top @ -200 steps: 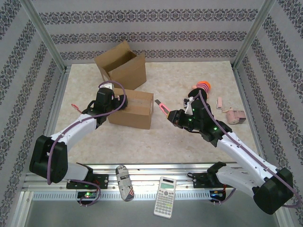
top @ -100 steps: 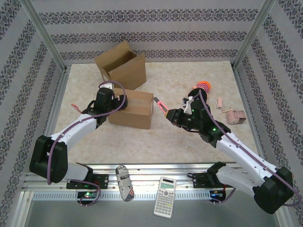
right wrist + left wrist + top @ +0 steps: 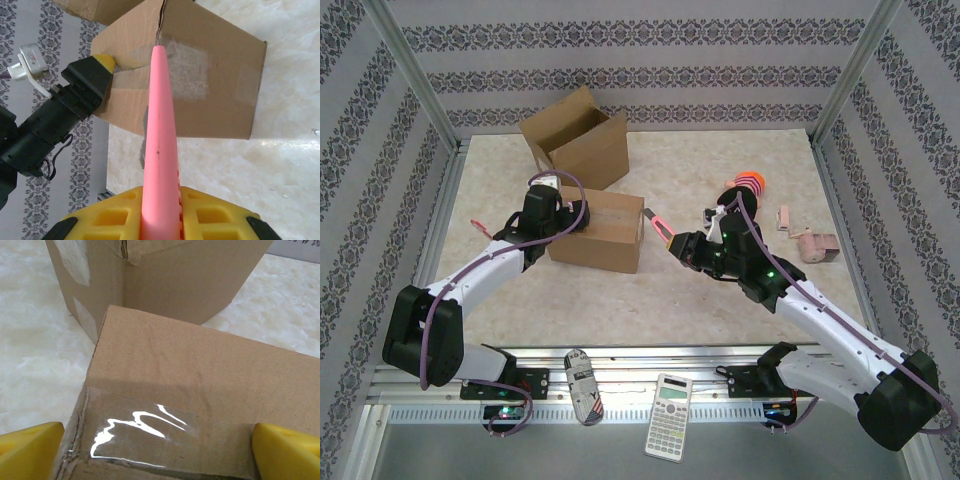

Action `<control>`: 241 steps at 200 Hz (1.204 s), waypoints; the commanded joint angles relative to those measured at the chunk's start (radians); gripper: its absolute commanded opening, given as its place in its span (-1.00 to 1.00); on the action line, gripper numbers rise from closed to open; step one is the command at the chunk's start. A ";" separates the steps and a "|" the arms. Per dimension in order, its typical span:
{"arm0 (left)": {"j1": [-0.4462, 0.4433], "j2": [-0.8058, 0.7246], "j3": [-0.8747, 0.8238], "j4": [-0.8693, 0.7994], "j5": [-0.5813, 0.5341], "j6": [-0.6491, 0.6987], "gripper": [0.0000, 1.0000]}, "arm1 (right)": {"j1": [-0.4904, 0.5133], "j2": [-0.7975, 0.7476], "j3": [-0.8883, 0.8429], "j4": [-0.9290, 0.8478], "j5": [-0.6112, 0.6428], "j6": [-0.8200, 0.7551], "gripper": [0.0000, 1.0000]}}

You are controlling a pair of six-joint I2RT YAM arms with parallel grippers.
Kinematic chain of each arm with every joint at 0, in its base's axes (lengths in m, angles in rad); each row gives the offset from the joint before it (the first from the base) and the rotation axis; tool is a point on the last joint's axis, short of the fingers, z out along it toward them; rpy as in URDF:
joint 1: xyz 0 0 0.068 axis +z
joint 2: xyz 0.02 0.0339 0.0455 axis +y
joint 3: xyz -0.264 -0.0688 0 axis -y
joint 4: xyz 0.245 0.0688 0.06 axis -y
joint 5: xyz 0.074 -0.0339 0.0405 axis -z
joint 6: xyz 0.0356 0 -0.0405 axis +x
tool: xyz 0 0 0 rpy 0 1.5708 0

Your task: Unpack the express box

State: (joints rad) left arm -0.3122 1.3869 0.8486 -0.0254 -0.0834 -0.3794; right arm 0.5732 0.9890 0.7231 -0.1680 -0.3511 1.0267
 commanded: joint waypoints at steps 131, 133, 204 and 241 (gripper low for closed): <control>0.004 0.084 -0.061 -0.257 -0.018 0.031 0.90 | 0.020 -0.028 0.009 -0.010 0.050 0.006 -1.00; 0.003 0.085 -0.061 -0.257 -0.018 0.031 0.90 | 0.020 -0.029 0.010 -0.010 0.050 0.006 -1.00; 0.003 0.087 -0.060 -0.260 -0.017 0.031 0.90 | 0.021 -0.012 0.012 -0.006 0.032 0.004 -1.00; 0.003 0.088 -0.057 -0.260 -0.017 0.033 0.90 | 0.024 -0.005 0.009 0.009 0.027 0.009 -1.00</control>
State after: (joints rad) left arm -0.3122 1.3956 0.8513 -0.0284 -0.0837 -0.3790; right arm 0.5808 0.9825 0.7231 -0.1890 -0.3225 1.0267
